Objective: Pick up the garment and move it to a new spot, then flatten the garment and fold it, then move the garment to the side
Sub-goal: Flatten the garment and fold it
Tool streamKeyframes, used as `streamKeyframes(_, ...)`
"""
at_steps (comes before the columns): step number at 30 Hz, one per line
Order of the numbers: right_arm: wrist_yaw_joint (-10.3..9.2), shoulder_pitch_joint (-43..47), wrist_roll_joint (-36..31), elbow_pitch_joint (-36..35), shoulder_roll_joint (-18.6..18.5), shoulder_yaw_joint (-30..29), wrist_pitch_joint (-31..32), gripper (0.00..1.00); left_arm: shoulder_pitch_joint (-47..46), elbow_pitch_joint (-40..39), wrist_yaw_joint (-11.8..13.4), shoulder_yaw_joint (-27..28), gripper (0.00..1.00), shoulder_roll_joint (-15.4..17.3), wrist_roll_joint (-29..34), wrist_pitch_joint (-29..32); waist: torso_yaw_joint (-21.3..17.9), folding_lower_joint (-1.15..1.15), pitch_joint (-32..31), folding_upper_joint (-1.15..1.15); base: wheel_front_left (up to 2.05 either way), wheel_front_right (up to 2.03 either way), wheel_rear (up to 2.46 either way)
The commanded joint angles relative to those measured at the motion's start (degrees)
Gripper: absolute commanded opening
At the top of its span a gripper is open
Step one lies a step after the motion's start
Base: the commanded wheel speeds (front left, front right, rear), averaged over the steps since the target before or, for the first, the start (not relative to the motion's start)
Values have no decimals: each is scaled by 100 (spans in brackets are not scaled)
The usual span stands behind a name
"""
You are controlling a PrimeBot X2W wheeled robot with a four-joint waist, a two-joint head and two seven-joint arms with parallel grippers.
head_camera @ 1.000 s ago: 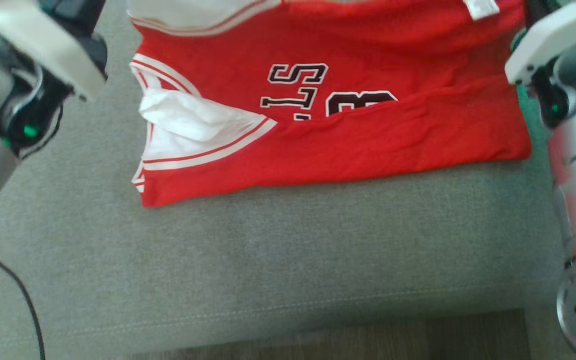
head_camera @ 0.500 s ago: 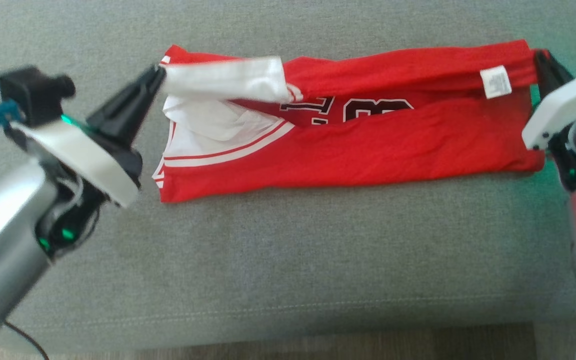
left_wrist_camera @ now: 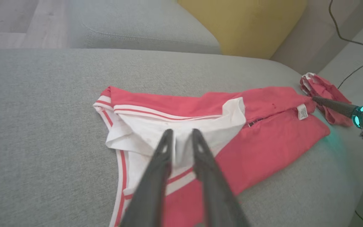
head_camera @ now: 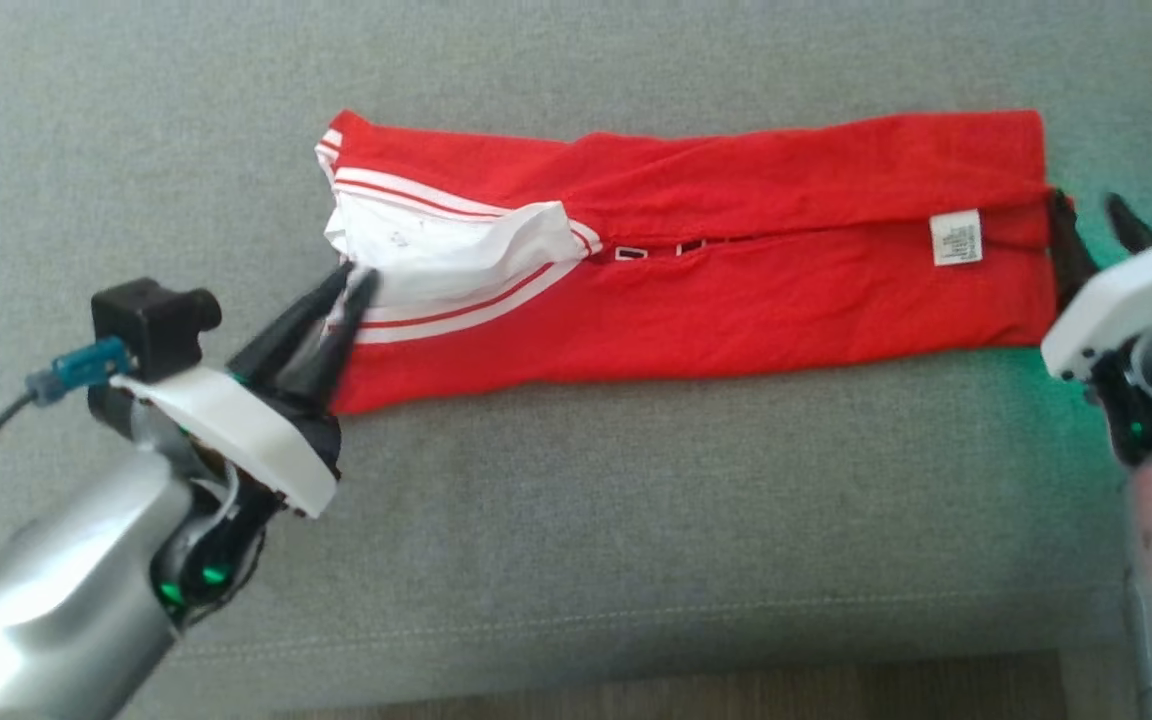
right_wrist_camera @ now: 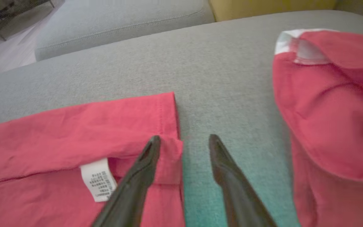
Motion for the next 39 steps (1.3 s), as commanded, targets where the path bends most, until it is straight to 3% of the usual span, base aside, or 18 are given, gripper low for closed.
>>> streamKeyframes(1, -2, 94, -35, -271, 68, -32, -48, 100, 7, -129, 77, 433, 100, 109, 107, -70, -5, 0, -83, 0, 0, 0, 0)
streamKeyframes(4, -2, 314, -18, -428, 270, -320, -101, 100, 362, -244, 275, 837, 100, -80, 489, -70, -28, 0, -214, 0, 0, 0, 0)
streamKeyframes(7, -2, 464, 85, -527, 444, -591, -139, 100, 721, -527, 712, 1386, 100, -324, 1184, -70, -27, 0, -321, 0, 0, 0, 0)
streamKeyframes(11, -2, 386, 350, -478, 597, -953, -242, 100, 1358, -1014, 1311, 2265, 100, -875, 2007, -70, 24, 0, -455, 0, 0, 0, 0)
streamKeyframes(15, -2, 145, 487, -120, 654, -1140, -196, 100, 1978, -1347, 1564, 2727, 100, -1441, 2665, -70, 156, 0, -581, 0, 0, 0, 0)
streamKeyframes(20, -2, -121, -70, 551, 659, -1181, -26, 100, 2462, -1427, 1426, 2789, 100, -1984, 3209, -70, 337, 0, -666, 0, 0, 0, 0)
streamKeyframes(25, -2, -341, -1088, 1084, 492, -1262, 52, 100, 2631, -1299, 1208, 2838, 100, -2370, 3539, -70, 453, 0, -667, 0, 0, 0, 0)
streamKeyframes(32, -2, -651, -1783, 1699, 478, -1876, -32, 100, 2713, -1117, 1051, 2944, 100, -2699, 4074, -70, 566, 0, -731, 0, 0, 0, 0)
streamKeyframes(39, -2, -842, -1951, 2022, 525, -2132, -193, 100, 2969, -1014, 994, 3140, 100, -2876, 4349, -70, 635, 0, -875, 0, 0, 0, 0)
